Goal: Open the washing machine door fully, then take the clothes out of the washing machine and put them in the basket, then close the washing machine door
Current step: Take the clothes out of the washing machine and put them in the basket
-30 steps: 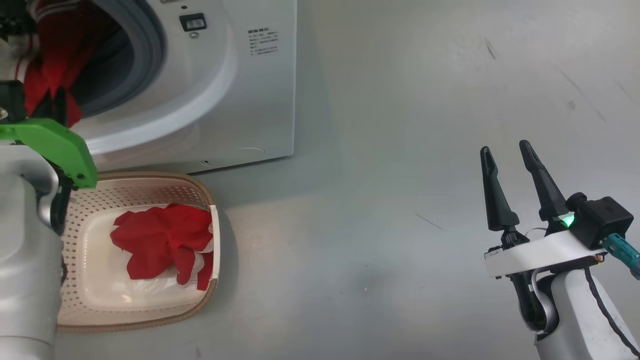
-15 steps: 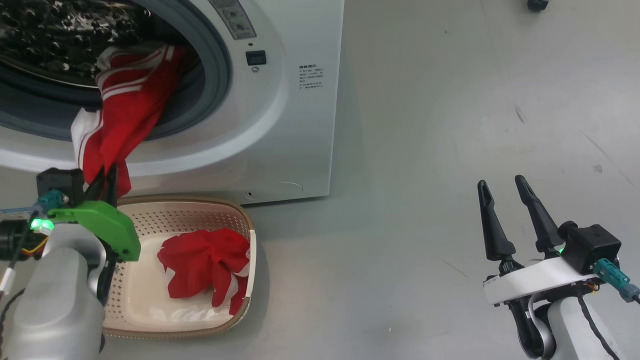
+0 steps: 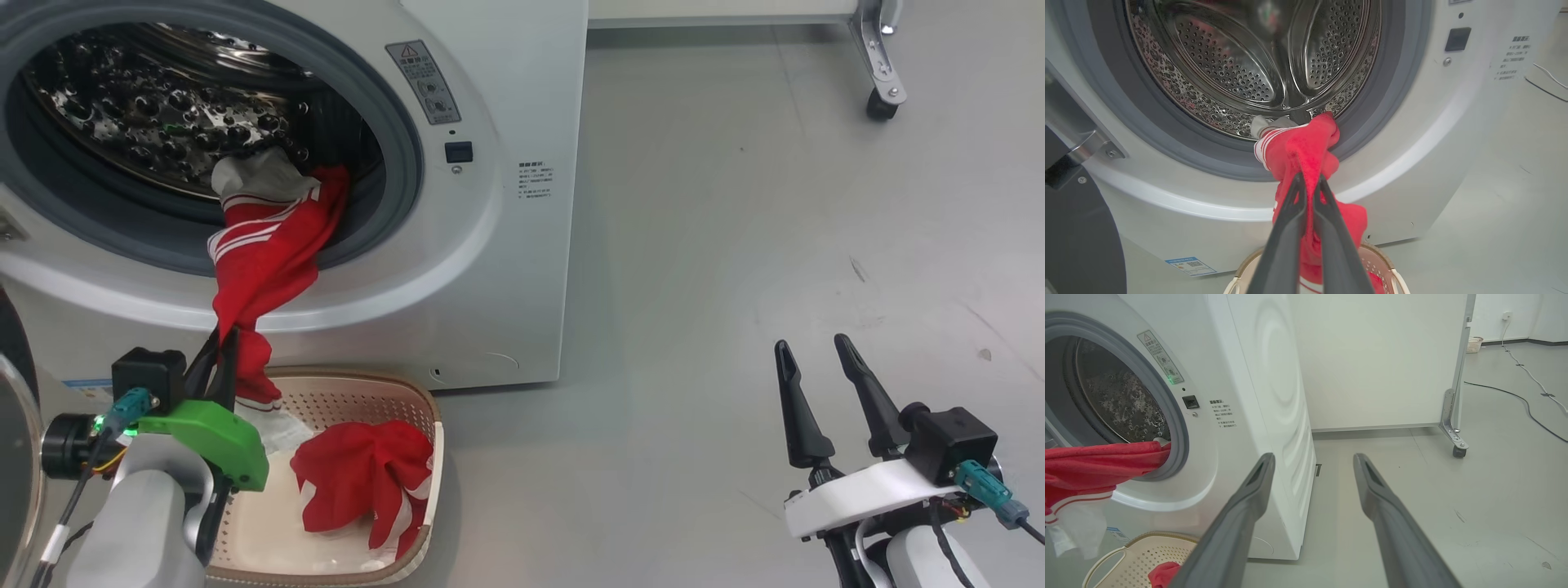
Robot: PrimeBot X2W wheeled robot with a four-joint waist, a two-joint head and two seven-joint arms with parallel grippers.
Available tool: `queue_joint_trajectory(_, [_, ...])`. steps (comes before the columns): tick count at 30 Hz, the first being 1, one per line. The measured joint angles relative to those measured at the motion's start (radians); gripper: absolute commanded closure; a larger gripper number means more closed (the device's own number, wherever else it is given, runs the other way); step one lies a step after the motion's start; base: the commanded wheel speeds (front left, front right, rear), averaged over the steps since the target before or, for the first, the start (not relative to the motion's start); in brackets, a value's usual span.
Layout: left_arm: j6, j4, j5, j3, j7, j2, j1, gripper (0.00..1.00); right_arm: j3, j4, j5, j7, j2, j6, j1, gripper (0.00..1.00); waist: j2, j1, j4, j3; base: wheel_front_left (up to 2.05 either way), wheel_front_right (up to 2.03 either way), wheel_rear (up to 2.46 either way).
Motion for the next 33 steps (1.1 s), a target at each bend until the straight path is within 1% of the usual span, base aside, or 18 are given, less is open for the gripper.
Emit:
queue_joint_trajectory(3, [0.000,-0.036,0.000,0.000,-0.007,-0.001,0.024,1.00,0.000,-0.003,0.001,0.000,0.000,0.000,0.013,0.00,0.0000,0.0000,0.006,-0.019,0.00,0.00,0.00])
queue_joint_trajectory(9, [0.000,-0.150,-0.002,0.022,-0.009,-0.001,0.039,1.00,-0.001,-0.017,0.001,0.000,0.000,-0.002,0.018,0.00,0.0000,0.0000,0.016,-0.034,0.00,0.00,0.00])
queue_joint_trajectory(11, [0.000,-0.203,-0.001,0.028,-0.009,-0.001,0.040,1.00,-0.002,-0.021,0.001,0.000,0.000,-0.008,0.025,0.00,0.0000,0.0000,0.019,-0.035,0.00,0.00,0.00])
queue_joint_trajectory(17, [0.007,-0.396,0.002,0.082,-0.009,0.000,0.041,1.00,-0.002,-0.033,0.001,0.000,0.000,-0.009,0.029,0.00,0.0000,0.0000,0.029,-0.034,0.00,0.00,0.00])
queue_joint_trajectory(22, [0.011,-0.505,0.023,0.098,-0.012,-0.003,0.051,1.00,-0.002,-0.043,0.001,0.002,-0.001,-0.009,0.029,0.00,0.0000,0.0000,0.035,-0.030,0.00,0.00,0.00])
queue_joint_trajectory(27, [0.016,-0.543,0.028,0.106,-0.012,-0.007,0.085,1.00,-0.001,-0.050,0.001,0.010,-0.003,-0.010,0.030,0.00,0.0000,0.0000,0.035,-0.025,0.00,0.00,0.00])
queue_joint_trajectory(33, [0.016,-0.467,0.030,0.077,-0.012,-0.007,0.186,1.00,0.007,-0.067,0.001,0.018,-0.004,-0.010,0.030,0.00,0.0000,0.0000,0.030,-0.013,0.00,0.00,0.00])
